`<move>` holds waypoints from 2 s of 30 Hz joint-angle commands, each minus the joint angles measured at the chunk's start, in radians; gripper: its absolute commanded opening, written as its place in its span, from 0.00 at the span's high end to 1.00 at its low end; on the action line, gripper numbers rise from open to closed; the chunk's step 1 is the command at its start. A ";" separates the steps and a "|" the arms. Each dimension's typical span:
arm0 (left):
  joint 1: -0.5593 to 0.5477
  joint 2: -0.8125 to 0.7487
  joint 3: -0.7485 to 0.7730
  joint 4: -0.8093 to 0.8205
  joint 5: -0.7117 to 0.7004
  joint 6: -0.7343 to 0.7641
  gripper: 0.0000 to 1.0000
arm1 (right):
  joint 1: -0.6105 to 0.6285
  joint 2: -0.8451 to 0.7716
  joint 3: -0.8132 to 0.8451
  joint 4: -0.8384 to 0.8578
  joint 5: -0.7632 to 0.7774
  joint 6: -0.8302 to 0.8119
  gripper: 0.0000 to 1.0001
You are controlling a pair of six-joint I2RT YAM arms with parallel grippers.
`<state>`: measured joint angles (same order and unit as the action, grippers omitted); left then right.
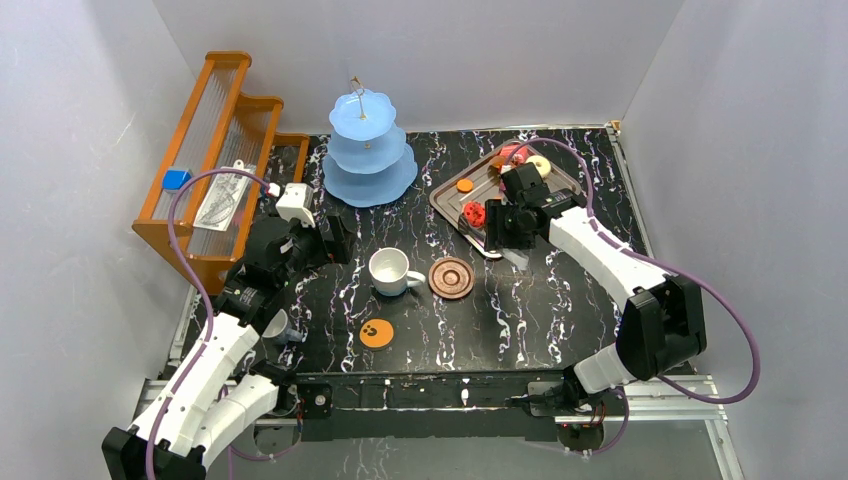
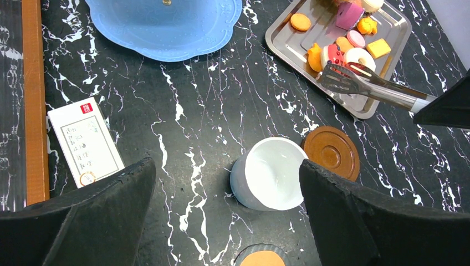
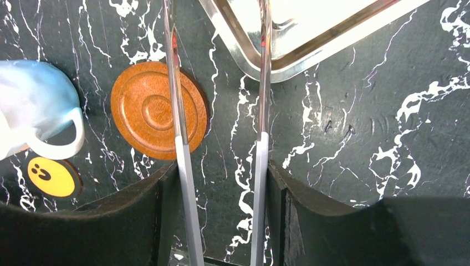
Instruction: Serve the afternoon tea
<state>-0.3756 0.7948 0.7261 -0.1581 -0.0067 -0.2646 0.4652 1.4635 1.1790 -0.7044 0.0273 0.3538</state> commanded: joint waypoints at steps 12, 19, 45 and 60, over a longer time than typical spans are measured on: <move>-0.005 -0.017 -0.010 0.018 0.006 0.016 0.02 | 0.004 0.026 0.029 0.084 0.055 0.025 0.38; -0.005 -0.012 -0.009 0.016 0.007 0.018 0.02 | 0.003 0.029 0.008 0.135 0.028 0.022 0.37; -0.005 -0.015 -0.012 0.021 0.005 0.021 0.02 | 0.004 -0.003 0.026 0.108 0.063 0.019 0.48; -0.005 -0.006 -0.010 0.017 -0.012 0.028 0.02 | 0.005 -0.065 0.201 0.060 0.068 -0.035 0.49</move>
<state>-0.3756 0.7959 0.7147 -0.1577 -0.0071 -0.2535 0.4660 1.4406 1.2945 -0.7063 0.1070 0.3470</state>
